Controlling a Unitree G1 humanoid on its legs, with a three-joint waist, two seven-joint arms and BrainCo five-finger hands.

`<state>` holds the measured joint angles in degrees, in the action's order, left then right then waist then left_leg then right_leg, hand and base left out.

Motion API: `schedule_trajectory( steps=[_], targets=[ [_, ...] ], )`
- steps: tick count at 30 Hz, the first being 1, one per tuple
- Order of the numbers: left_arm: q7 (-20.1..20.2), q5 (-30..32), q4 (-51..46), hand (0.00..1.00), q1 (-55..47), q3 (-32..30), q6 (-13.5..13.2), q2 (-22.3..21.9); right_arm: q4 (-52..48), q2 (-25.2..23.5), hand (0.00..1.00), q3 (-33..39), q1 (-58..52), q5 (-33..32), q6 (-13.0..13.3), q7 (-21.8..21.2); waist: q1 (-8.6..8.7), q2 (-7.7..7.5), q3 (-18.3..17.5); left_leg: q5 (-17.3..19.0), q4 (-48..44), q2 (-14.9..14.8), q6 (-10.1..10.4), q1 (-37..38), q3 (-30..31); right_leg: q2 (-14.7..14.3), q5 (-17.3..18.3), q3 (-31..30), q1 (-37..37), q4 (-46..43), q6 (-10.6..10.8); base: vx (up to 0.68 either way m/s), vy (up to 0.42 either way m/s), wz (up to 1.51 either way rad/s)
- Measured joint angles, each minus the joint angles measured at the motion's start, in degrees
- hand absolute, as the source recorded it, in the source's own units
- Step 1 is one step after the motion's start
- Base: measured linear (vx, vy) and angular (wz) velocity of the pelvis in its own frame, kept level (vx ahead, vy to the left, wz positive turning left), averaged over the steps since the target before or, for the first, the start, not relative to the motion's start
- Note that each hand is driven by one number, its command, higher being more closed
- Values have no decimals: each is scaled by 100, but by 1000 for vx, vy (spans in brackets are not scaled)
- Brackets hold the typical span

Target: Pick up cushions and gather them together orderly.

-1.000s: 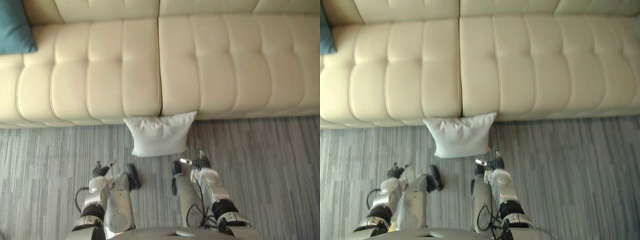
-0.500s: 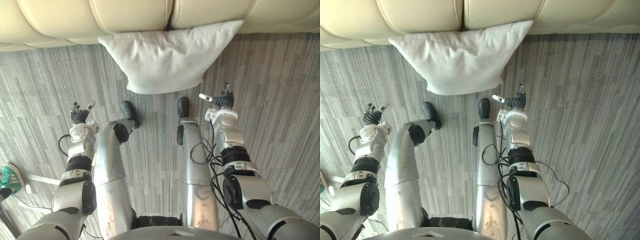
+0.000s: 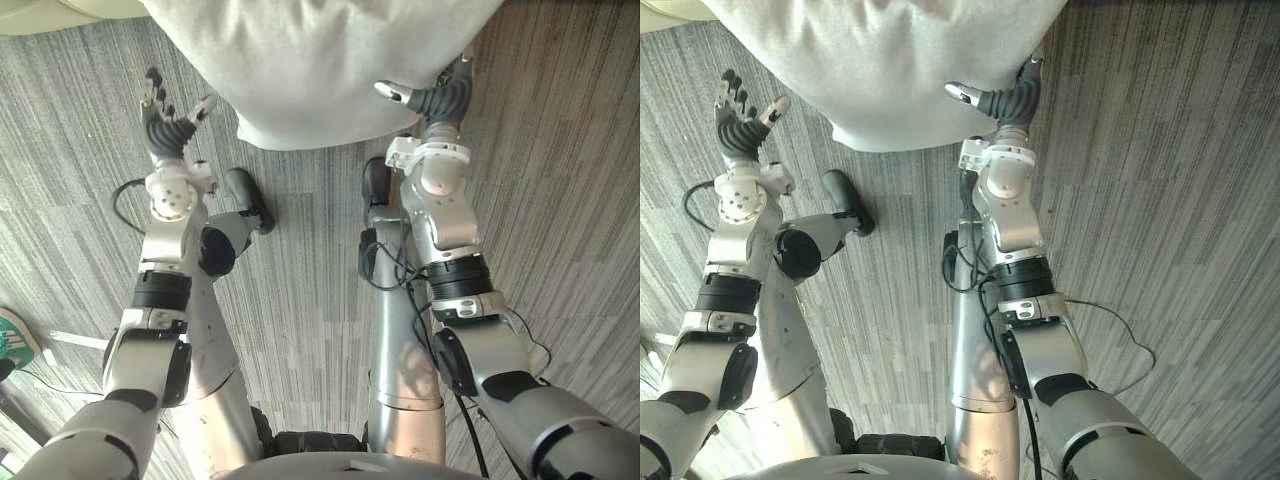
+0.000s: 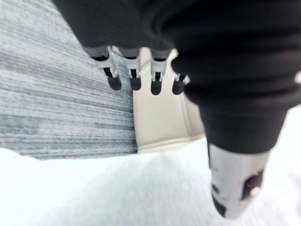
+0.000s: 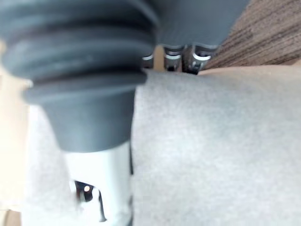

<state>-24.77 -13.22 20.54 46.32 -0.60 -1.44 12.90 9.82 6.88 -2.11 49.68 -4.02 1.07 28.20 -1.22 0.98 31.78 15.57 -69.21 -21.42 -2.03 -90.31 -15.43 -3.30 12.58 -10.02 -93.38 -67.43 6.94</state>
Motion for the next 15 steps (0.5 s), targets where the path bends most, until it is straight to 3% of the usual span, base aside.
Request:
schedule_trajectory(
  steps=[5,15],
  targets=[
    [-317,78,-201,100,301,293,39,-232,-167,-252,100,-208,96,114,0,143,146,0,0,-2,-2,-36,5,-73,23,-19,-43,36,-54,34,-7,-33,44,-5],
    [-871,346,-290,100,421,229,309,-26,-682,-254,100,-194,104,-114,110,244,141,0,0,-206,252,-103,90,-121,105,-87,-240,178,-39,344,-77,-31,32,-4]
  ],
)
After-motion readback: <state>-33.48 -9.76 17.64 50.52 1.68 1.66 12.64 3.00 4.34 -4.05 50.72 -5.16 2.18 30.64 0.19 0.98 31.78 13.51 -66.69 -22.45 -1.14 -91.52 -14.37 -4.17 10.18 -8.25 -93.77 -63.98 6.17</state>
